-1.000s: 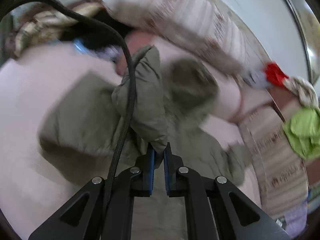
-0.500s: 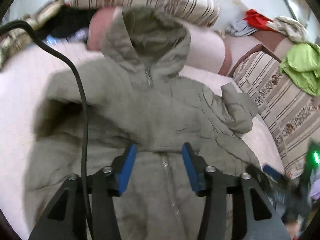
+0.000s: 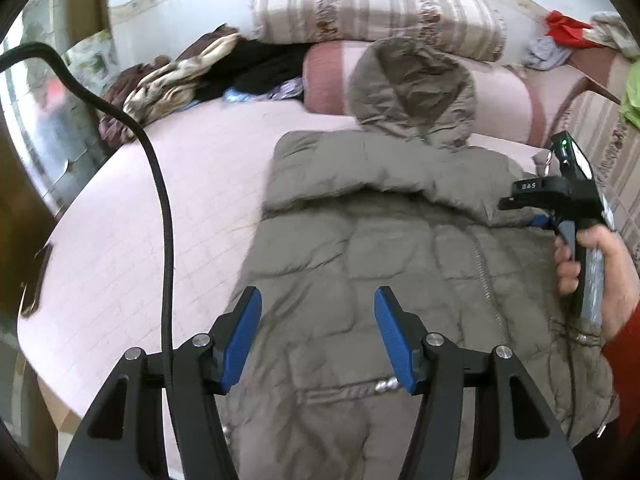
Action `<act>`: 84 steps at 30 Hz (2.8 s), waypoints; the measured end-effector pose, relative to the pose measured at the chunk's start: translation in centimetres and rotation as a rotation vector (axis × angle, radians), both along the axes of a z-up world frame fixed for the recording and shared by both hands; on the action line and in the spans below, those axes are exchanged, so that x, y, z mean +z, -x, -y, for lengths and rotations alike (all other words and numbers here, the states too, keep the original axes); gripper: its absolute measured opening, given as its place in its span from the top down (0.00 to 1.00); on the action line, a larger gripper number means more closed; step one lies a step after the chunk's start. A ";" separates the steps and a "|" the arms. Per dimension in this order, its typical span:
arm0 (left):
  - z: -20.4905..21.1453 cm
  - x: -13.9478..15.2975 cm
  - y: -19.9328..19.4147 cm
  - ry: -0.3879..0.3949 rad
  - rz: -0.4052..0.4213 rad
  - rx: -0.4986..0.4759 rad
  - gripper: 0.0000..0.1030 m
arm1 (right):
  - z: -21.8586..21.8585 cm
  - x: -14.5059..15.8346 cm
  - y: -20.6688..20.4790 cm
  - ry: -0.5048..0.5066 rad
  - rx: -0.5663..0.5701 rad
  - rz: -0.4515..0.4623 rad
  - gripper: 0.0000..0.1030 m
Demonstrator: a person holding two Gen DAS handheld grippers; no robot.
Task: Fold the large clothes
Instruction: 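Carry the sleeve across the jacket body with the left tool, release, then grasp the other sleeve cuff with the right tool and lift it, then fold the sleeve across the jacket body with the right tool, release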
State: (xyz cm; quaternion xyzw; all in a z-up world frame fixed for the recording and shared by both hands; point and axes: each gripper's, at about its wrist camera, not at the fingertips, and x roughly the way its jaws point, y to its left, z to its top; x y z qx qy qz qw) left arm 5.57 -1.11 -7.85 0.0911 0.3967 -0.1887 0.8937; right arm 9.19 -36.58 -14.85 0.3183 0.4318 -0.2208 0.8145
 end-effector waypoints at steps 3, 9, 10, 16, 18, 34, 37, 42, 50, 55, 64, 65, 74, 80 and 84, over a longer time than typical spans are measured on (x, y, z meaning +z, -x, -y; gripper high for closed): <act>-0.9 0.0 -0.1 0.037 -0.030 0.029 0.44 | 0.5 1.3 0.2 0.006 0.012 0.022 0.76; 0.4 -0.5 0.0 0.015 -0.039 0.052 0.44 | 2.7 2.2 1.5 0.070 -0.051 -0.013 0.78; 0.9 -0.5 0.2 0.008 -0.035 0.051 0.44 | 2.9 1.7 1.3 0.078 -0.056 -0.030 0.78; 2.4 -0.6 0.8 -0.055 -0.010 0.063 0.44 | 3.3 0.1 0.7 0.098 -0.035 -0.055 0.74; 2.5 -0.4 1.0 -0.065 -0.004 0.064 0.44 | 3.2 1.0 0.7 0.122 -0.012 -0.040 0.70; 5.7 0.0 2.5 -0.068 0.007 0.082 0.44 | 16.4 4.7 17.5 0.048 -0.206 0.147 0.24; 6.9 0.7 3.2 -0.082 0.047 0.058 0.40 | 21.0 1.8 21.0 -0.065 -0.315 0.185 0.37; 8.8 1.0 3.1 -0.071 0.034 0.012 0.39 | 27.2 -1.6 24.7 -0.177 -0.455 0.259 0.37; 11.9 0.8 2.9 -0.125 0.042 -0.024 0.39 | 34.1 -3.4 21.8 -0.282 -0.525 0.391 0.34; 12.5 0.1 2.4 -0.151 0.029 -0.015 0.39 | 36.2 -3.4 16.2 -0.215 -0.522 0.351 0.35; 9.4 -0.4 1.4 -0.115 0.013 0.012 0.39 | 33.6 4.4 16.6 -0.068 -0.510 0.300 0.91; 8.8 -0.3 1.4 -0.102 0.014 0.016 0.39 | 32.1 7.0 16.7 -0.024 -0.479 0.311 0.91; 2.1 2.2 2.6 -0.052 0.098 0.083 0.39 | 14.4 22.3 12.1 0.096 -0.111 0.500 0.91; -2.4 2.7 1.5 -0.036 0.093 0.145 0.39 | 0.5 20.8 4.0 0.048 0.187 0.472 0.91; -4.7 2.6 0.2 -0.032 0.083 0.176 0.39 | -5.9 15.0 -1.4 -0.019 0.306 0.378 0.91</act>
